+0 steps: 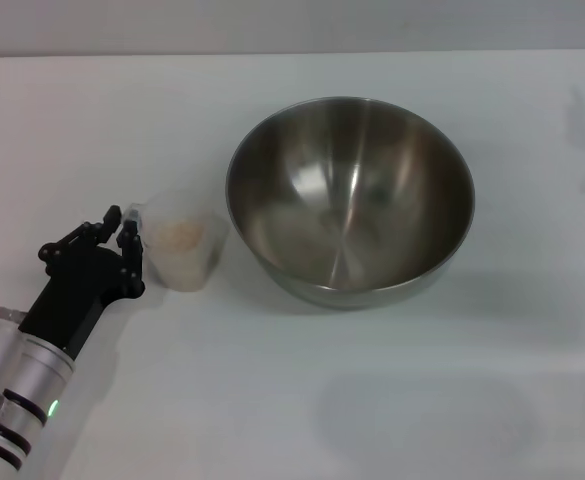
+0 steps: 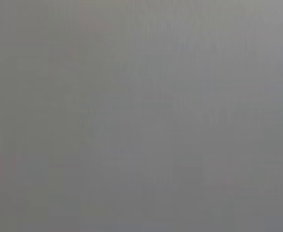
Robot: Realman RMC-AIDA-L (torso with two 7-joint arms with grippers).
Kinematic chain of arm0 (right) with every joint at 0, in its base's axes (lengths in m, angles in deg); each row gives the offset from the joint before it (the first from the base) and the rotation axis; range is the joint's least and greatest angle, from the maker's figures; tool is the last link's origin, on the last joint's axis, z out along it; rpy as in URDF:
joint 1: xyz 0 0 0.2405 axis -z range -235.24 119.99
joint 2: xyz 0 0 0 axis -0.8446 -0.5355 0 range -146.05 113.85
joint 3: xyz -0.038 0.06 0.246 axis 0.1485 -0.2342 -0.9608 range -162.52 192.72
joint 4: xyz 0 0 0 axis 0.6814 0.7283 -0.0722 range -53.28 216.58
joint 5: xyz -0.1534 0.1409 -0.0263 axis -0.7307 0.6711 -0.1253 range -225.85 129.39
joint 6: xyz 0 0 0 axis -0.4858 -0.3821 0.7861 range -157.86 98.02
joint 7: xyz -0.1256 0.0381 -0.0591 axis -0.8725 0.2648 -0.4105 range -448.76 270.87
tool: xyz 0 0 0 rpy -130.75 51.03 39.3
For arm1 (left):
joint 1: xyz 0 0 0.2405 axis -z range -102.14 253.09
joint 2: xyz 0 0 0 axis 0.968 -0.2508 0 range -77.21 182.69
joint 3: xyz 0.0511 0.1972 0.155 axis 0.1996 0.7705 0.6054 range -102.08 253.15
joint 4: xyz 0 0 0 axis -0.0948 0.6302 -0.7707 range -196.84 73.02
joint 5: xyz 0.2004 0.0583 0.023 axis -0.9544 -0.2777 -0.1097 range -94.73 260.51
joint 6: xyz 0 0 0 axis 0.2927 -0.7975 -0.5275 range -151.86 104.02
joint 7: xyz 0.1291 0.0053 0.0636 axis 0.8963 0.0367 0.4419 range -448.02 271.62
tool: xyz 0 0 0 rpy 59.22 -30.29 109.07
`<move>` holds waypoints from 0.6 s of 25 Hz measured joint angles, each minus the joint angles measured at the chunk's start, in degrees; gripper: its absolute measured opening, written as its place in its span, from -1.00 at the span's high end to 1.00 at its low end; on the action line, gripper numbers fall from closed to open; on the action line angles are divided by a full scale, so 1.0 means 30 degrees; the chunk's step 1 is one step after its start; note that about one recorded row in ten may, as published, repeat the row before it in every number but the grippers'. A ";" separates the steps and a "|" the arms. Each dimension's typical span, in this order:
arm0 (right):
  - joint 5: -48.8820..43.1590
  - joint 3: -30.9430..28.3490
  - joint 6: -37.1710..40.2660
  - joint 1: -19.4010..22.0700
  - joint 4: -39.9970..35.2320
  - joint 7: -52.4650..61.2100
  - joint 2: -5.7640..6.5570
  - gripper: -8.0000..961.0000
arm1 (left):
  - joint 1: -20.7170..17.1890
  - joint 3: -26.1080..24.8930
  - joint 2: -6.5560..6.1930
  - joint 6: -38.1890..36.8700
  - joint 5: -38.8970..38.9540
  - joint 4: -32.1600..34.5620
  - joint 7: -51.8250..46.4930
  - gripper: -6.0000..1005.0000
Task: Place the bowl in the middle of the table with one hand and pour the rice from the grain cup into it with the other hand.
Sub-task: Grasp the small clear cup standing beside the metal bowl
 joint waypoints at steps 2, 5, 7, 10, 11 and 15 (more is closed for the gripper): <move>0.0001 -0.0001 0.0000 0.0015 -0.0020 0.0000 0.0000 0.21 | 0.0062 0.0005 0.0004 0.0153 0.0000 -0.0031 0.0049 0.42; -0.0008 0.0000 0.0005 0.0042 -0.0065 0.0001 0.0001 0.21 | 0.0097 0.0007 0.0008 0.0271 -0.0001 -0.0114 0.0098 0.57; -0.0020 -0.0001 0.0029 0.0054 -0.0080 0.0000 0.0001 0.21 | 0.0100 -0.0062 0.0011 0.0274 0.0025 -0.0257 0.0109 0.68; -0.0026 0.0005 0.0078 0.0059 -0.0095 0.0001 0.0000 0.21 | 0.0097 -0.0295 0.0014 0.0220 0.0091 -0.0468 0.0143 0.83; -0.0027 0.0022 0.0110 0.0057 -0.0096 0.0001 0.0001 0.21 | 0.0087 -0.0491 0.0012 0.0074 0.0117 -0.0517 0.0208 0.87; -0.0028 0.0049 0.0185 0.0012 -0.0098 0.0000 0.0002 0.21 | 0.0110 -0.1584 0.0012 -0.0606 0.0118 -0.0943 0.1722 0.94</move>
